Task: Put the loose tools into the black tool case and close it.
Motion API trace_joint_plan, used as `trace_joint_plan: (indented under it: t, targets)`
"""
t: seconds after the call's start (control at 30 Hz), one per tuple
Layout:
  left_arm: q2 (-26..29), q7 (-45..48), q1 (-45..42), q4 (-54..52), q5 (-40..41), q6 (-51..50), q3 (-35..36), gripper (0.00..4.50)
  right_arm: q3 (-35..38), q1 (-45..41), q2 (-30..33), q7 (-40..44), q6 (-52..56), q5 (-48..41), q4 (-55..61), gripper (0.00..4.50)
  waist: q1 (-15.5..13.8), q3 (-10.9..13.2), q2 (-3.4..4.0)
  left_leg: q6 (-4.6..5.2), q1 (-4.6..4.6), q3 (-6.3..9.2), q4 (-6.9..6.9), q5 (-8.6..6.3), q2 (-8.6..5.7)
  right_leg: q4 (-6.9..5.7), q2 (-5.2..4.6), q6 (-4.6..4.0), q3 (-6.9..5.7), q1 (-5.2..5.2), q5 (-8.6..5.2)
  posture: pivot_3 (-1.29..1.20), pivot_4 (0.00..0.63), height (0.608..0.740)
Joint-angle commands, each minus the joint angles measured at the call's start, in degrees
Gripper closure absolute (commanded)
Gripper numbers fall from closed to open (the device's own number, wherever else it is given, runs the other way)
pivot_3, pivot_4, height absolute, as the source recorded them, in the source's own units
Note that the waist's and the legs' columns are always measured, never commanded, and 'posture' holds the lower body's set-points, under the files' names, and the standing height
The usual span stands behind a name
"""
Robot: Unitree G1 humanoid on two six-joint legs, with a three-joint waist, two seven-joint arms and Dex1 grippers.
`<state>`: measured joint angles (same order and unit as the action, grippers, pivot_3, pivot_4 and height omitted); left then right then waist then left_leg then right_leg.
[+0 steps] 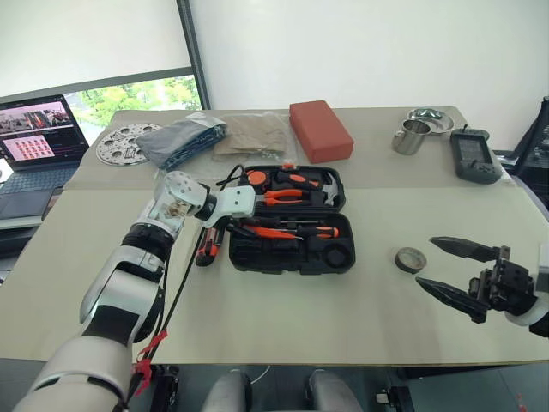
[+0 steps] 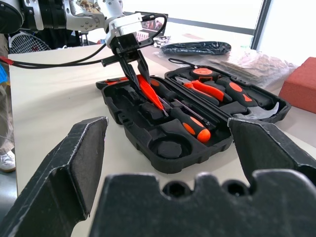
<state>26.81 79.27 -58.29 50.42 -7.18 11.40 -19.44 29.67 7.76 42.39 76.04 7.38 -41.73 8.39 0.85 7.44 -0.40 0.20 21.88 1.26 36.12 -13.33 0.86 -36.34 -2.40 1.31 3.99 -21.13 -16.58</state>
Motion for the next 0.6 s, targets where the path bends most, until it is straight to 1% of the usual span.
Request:
trace_joint_plan:
  t: [0.03, 0.37, 0.4, 0.6]
  targets:
    - [1.42, -0.09, -0.7, -0.51, -2.05, -0.91, -0.73, 4.03, 1.86, -0.24, 0.58, 0.93, -2.05, -0.33, 0.01, 0.0, 0.03, 0.0, 0.01, 0.0, -0.01, 0.0, 0.0, 0.0, 0.0, -0.01, 0.0, 0.0, 0.0, 0.0, 0.0, 0.0, 0.15, 0.707]
    - [2.94, 0.79, 0.12, -2.02, -3.25, -2.66, -1.1, 4.03, 1.79, -0.25, 0.83, 1.79, -2.54, -0.43, -0.99, 0.0, 0.27, 0.03, -0.05, 0.03, -0.16, 0.0, 0.08, 0.02, 0.0, -0.38, 0.02, 0.12, 0.02, 0.01, -0.07, 0.0, 0.15, 0.707]
    - [2.95, 0.84, 0.19, -2.12, -3.22, -2.86, -1.07, 4.03, 1.76, -0.21, 0.82, 1.82, -2.54, -0.43, -1.0, 0.0, 0.3, 0.03, -0.05, 0.04, -0.16, 0.0, 0.08, 0.03, 0.0, -0.41, 0.02, 0.25, 0.02, 0.01, -0.15, 0.0, 0.15, 0.707]
    - [2.15, 0.95, 0.72, -2.63, -2.75, -3.93, -1.04, 4.03, 1.77, 0.0, 0.79, 2.02, -2.63, -0.47, -1.11, 0.0, 0.35, 0.02, -0.03, 0.05, -0.18, 0.0, 0.09, 0.04, 0.0, -0.43, 0.03, 0.24, 0.03, 0.01, -0.14, 0.0, 0.15, 0.707]
